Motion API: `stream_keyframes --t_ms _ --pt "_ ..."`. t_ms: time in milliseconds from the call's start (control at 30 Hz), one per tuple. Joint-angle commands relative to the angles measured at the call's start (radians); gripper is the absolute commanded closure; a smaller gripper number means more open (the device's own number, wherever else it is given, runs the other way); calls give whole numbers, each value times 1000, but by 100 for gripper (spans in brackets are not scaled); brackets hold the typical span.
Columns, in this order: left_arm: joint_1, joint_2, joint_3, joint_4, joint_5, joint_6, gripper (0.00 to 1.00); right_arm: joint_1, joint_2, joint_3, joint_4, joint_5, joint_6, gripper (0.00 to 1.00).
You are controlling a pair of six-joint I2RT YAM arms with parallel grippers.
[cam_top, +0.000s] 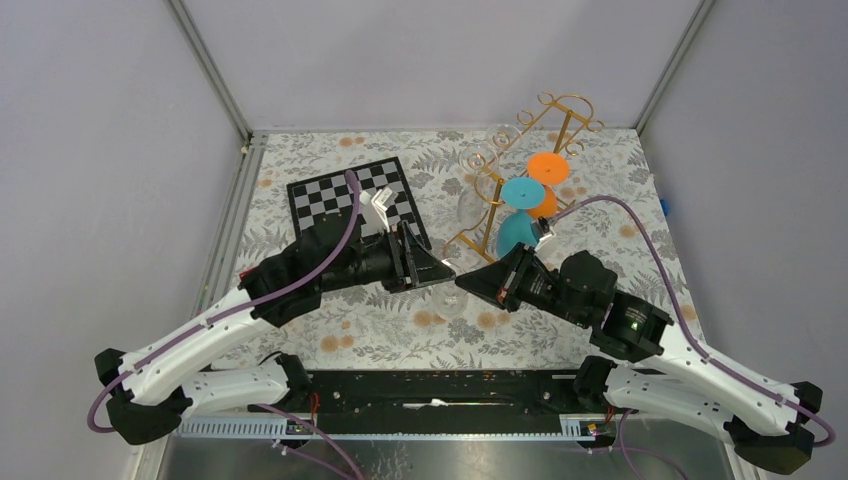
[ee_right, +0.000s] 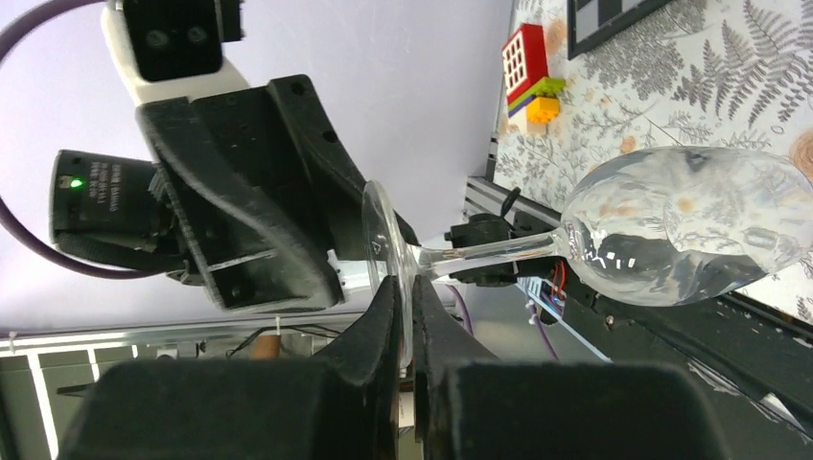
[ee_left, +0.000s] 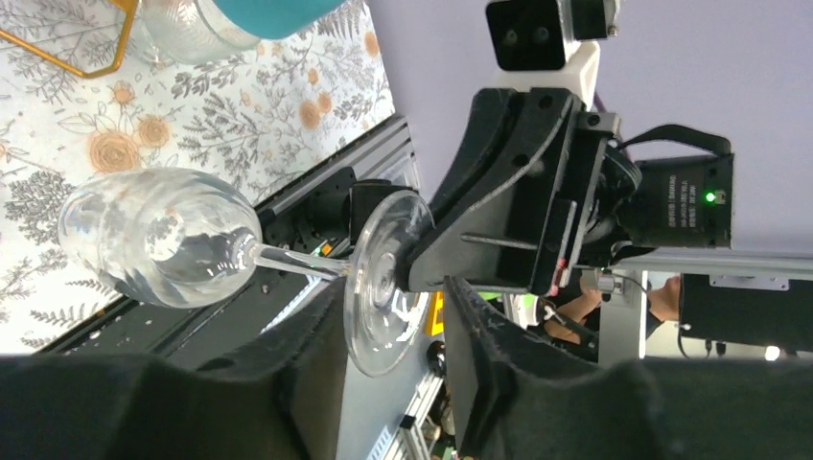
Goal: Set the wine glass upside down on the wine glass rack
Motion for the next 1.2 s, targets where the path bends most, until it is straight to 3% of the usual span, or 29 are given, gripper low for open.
stream_keyframes --t_ms 0,133,233,300,800,1167 --pt "-4 -27 49 64 -16 47 50 -3 5 2 10 -17 -6 100" --pt "-3 -41 62 9 -66 77 20 -3 2 9 -12 -44 -22 100" --pt "3 -64 65 -34 -112 104 7 -3 -8 18 -44 -38 -43 100" --pt "12 -77 65 -58 -134 123 4 -3 -19 26 -72 -28 -57 100" --pt "140 -33 119 -374 -199 271 1 -3 -98 134 -381 39 -167 100" --pt "146 29 185 -609 -424 320 1 -4 -153 255 -674 183 -217 100"
